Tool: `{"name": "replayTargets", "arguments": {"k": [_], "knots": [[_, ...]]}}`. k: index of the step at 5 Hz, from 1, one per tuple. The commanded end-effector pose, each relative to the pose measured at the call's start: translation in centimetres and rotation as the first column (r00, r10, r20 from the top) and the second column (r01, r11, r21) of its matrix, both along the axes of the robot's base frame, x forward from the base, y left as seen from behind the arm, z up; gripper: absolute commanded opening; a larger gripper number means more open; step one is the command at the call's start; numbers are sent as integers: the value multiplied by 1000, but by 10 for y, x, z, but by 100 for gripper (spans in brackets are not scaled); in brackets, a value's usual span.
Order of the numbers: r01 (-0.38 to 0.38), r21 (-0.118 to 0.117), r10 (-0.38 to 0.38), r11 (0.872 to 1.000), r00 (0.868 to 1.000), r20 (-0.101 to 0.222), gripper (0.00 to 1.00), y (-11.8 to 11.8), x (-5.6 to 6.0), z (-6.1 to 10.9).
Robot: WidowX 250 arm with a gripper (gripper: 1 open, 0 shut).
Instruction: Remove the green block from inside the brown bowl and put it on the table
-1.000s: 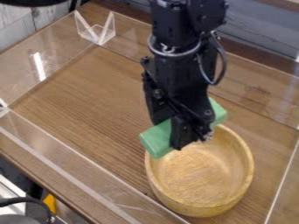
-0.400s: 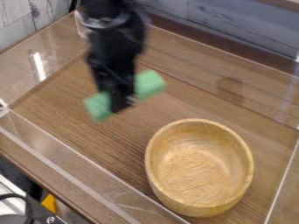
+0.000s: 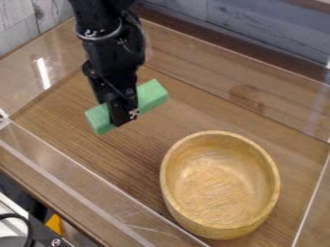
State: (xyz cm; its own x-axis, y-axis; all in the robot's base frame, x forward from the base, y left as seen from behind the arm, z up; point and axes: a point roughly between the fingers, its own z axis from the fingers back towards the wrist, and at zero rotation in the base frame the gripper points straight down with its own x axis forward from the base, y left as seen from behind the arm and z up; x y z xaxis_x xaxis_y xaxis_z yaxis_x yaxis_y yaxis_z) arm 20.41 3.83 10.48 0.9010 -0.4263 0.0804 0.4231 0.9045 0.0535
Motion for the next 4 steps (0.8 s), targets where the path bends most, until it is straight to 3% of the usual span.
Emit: {"name": "replayTargets", "arguments": {"k": [1, 4], "knots": [[27, 29, -28, 999, 999, 27, 0, -1, 7, -3], [62, 50, -64, 997, 998, 22, 0, -5, 16, -25]]}}
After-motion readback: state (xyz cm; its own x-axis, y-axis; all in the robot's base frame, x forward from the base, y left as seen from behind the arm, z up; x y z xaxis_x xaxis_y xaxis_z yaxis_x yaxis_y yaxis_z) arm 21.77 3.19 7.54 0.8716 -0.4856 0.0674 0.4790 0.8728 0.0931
